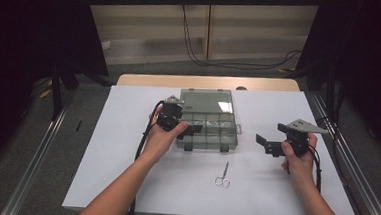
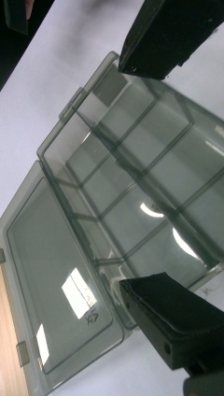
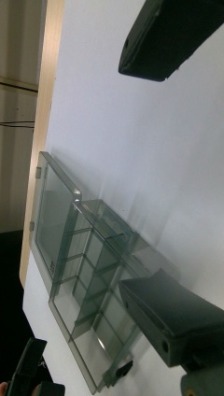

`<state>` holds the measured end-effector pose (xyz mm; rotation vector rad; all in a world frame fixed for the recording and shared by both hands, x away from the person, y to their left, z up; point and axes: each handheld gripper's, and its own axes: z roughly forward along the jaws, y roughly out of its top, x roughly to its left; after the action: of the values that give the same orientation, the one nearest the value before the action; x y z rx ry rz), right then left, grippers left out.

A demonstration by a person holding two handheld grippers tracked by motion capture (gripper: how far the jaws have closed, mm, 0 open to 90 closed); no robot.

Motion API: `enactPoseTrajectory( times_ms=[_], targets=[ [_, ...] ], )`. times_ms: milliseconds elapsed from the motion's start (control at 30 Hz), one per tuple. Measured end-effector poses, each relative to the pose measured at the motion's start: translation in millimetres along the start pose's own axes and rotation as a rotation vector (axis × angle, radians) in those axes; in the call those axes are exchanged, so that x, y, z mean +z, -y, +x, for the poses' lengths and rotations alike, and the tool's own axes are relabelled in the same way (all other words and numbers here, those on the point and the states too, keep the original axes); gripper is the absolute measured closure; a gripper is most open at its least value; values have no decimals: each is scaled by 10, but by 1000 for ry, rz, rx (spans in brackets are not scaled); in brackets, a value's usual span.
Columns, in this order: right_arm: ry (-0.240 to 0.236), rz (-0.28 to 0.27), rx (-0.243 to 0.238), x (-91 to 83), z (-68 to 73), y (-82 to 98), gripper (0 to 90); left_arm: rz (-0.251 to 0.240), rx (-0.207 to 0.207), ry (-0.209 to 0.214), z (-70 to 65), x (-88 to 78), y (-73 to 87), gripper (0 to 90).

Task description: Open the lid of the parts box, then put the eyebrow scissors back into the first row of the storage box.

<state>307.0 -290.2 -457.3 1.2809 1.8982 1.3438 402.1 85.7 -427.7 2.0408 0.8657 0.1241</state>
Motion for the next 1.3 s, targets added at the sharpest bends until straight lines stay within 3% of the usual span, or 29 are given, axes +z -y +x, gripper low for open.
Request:
enactPoseTrajectory(
  times_ms=[400,500,767,867,1067,1300],
  targets=[
    [13,-28,-6,-388,46,222,0,14,30,35,-216,-47,47,0],
    [38,-37,-36,-550,57,269,0,25,43,45,-273,-74,63,0],
    [54,-66,-79,-812,67,357,0,33,59,59,-389,-118,97,0],
    [61,-83,-89,-891,37,387,0,41,69,71,-450,-122,113,0],
    [69,-116,-63,-1015,-49,452,0,42,92,89,-600,-142,133,0],
    [65,-131,-74,-1087,-49,485,0,61,113,105,-750,-143,154,4]
  ],
)
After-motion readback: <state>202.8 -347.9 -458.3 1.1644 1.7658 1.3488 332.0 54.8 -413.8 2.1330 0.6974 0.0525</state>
